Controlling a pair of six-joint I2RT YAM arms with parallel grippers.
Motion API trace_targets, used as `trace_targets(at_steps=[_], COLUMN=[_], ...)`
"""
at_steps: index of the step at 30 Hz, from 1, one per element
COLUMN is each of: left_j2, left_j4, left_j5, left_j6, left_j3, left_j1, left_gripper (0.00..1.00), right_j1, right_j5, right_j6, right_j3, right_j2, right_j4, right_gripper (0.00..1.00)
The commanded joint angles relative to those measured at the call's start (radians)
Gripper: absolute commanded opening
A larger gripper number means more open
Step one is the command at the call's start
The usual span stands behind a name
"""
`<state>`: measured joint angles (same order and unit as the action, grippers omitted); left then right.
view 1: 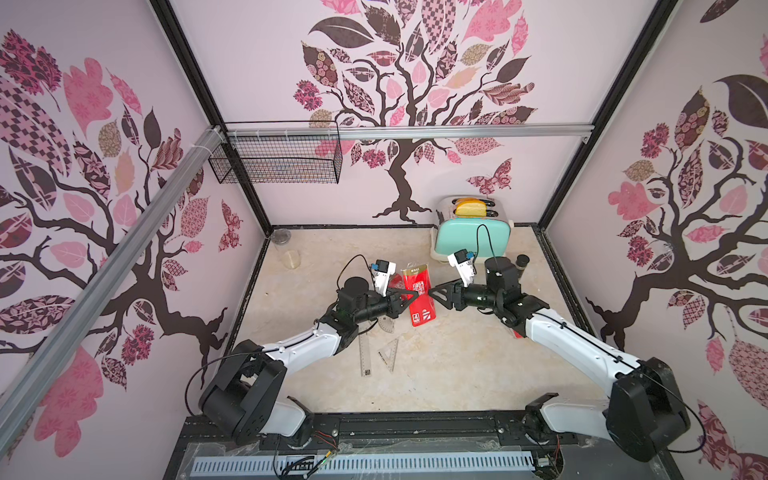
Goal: Open the ruler set and take out the ruler
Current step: Open the ruler set bag.
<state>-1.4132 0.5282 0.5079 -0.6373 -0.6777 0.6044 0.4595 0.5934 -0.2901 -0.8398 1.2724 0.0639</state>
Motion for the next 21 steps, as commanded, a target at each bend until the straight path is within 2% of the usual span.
trace_targets(at_steps=[1,6,9,16,21], left_j2=[0.023,0.016,0.026,0.051,0.047], left_j4=[-0.075,-0.081,-0.072,-0.049,-0.034], left_j5=[-0.093,-0.132,-0.132,-0.124,-0.111], left_j6=[0.034,0.024,0.022,0.023,0.018], left_j3=[-0.050,-0.066,-0.061,-0.048,-0.052], left_j1=[0.032,0.052,0.053,0.052,0.053], left_gripper=[0.00,0.00,0.00,0.00,0.00], right_j1=[0.046,0.115,0.131,0.143,0.145], right_j5=[-0.163,-0.374,-0.459,-0.529,-0.575], right_j6=[0.049,0.065,0.069,0.079,0.083], right_j3=[-0.055,-0.078,-0.085,-0.096,-0.099], right_j2=[0.005,0.044,0.063,0.087,0.106], right_j4=[-0.064,-0.099,-0.112,-0.131,-0.133], right_gripper=[0.55,0.59,0.58,0.55,0.49])
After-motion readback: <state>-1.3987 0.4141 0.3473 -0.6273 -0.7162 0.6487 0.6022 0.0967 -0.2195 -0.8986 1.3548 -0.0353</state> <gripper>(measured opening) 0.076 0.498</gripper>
